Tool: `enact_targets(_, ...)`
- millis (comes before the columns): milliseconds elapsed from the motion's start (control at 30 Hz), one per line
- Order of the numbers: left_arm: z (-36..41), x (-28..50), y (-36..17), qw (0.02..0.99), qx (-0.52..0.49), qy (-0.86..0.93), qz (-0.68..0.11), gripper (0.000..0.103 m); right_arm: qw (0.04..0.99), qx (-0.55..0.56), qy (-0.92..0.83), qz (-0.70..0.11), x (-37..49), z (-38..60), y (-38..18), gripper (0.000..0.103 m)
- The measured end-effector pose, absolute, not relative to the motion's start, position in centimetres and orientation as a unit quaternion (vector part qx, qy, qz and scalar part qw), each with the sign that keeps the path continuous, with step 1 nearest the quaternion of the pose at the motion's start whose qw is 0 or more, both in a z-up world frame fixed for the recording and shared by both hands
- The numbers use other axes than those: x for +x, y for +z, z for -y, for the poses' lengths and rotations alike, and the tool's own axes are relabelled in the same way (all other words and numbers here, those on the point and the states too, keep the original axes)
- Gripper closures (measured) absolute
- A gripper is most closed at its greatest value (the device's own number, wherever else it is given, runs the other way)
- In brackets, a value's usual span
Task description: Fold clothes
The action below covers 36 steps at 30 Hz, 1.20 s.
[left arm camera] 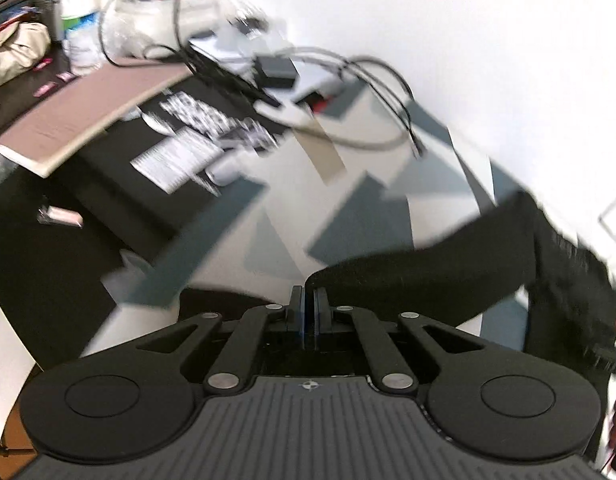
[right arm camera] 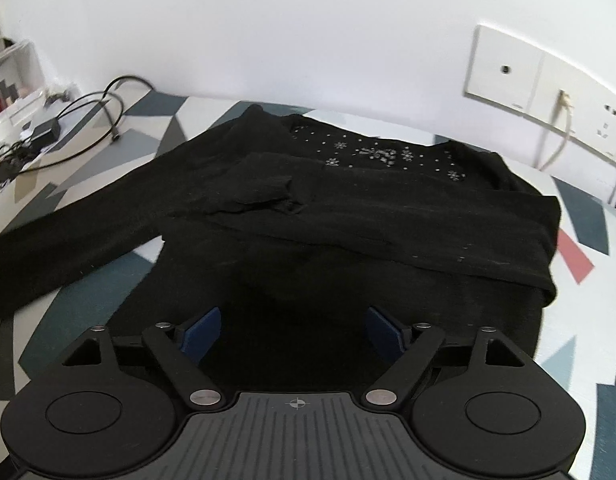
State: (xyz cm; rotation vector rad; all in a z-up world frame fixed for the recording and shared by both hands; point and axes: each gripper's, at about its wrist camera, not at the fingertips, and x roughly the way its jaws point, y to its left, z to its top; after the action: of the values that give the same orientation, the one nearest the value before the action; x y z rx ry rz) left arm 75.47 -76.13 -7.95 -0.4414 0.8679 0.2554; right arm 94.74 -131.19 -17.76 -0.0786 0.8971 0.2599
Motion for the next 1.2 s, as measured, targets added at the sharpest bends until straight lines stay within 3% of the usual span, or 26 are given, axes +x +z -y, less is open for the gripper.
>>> enact_targets(200, 74.4, 76.8, -6.4, 0.879, -0.229, 0.130, -0.397, 0.099, 0.906, -0.052, 0.123, -0.402, 94.6, 130.6, -17.1, 0.025)
enact_targets(400, 75.6, 78.0, -6.5, 0.881, -0.225, 0.101, -0.403, 0.099, 0.887, -0.072, 0.162, -0.427, 93.7, 129.5, -17.1, 0.026)
enact_targets(733, 77.0, 80.0, -3.6, 0.872, -0.332, -0.018, -0.360, 0.099, 0.860, -0.111, 0.200, -0.457, 91.1, 127.8, -18.5, 0.025)
enact_targets(867, 79.0, 81.5, -1.0, 0.876, -0.339, -0.077, -0.334, 0.099, 0.844, -0.117, 0.231, -0.469, 89.6, 127.3, -18.1, 0.026)
enact_targets(933, 80.2, 82.6, 0.0, 0.872, -0.347, -0.107, -0.329, 0.099, 0.852, -0.093, 0.224, -0.464, 89.5, 128.4, -17.4, 0.032)
enact_targets(1200, 91.0, 91.0, 2.1, 0.865, -0.299, -0.212, -0.342, 0.099, 0.892, 0.013, 0.132, -0.433, 90.0, 136.3, -14.7, 0.031)
